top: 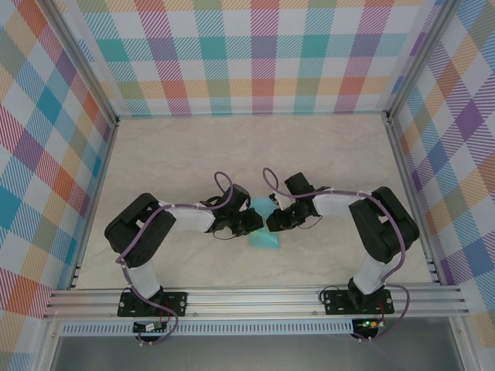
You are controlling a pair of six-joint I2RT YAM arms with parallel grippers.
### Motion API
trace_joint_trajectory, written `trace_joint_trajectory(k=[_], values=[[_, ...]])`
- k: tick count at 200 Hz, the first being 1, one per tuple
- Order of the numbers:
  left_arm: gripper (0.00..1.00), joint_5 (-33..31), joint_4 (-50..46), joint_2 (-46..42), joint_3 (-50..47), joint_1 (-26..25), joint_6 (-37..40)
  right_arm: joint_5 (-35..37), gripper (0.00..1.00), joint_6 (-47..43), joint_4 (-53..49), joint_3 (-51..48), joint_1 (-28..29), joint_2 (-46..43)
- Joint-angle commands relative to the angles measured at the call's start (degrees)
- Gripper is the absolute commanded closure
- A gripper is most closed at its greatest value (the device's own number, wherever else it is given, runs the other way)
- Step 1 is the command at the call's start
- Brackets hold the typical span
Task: Fold a paper plane with a square sheet of paper (pick it up from the middle)
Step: Fold the triangle a second time at the center of the table.
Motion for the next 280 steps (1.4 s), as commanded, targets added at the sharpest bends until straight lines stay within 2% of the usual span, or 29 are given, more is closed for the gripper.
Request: trace_joint_trajectory(k=[1,31,45,68,80,186,280], values=[[0.83,-1.74,-2.11,1.92,-1.26,-1.51,0.27,3.75,0.65,2.61,-2.82,0.22,-1.05,-5.12],[0.83,-1.83,-2.54,1.73,-1.17,-1.47,0.79,4.56,0.57,7.87,-4.96,-1.78,-1.74,-13.58],[0.83,-1.74,-2.76,1.74,-1.04,-1.48,1.06,-0.46,0.57,10.30,-4.46,-2.96,-1.74,-15.83],[0.83,-1.79,-3.15,1.94,-0.71,-1.43,1.46,-9.85,0.75,15.81,-1.50,-5.46,-1.35,-15.59],[0.83,-1.81,-3.47,1.95,-0.55,-1.47,1.75,-12.46,0.80,17.40,0.00,-6.63,-0.59,-15.02],[0.83,-1.62,-3.85,2.09,-0.29,-1.48,2.38,-9.33,0.83,17.67,-3.24,-2.15,2.83,-4.36],[0.83,-1.71,-4.45,2.35,0.11,-1.51,2.86,-4.04,0.82,16.23,-7.27,-4.43,2.83,-2.59]])
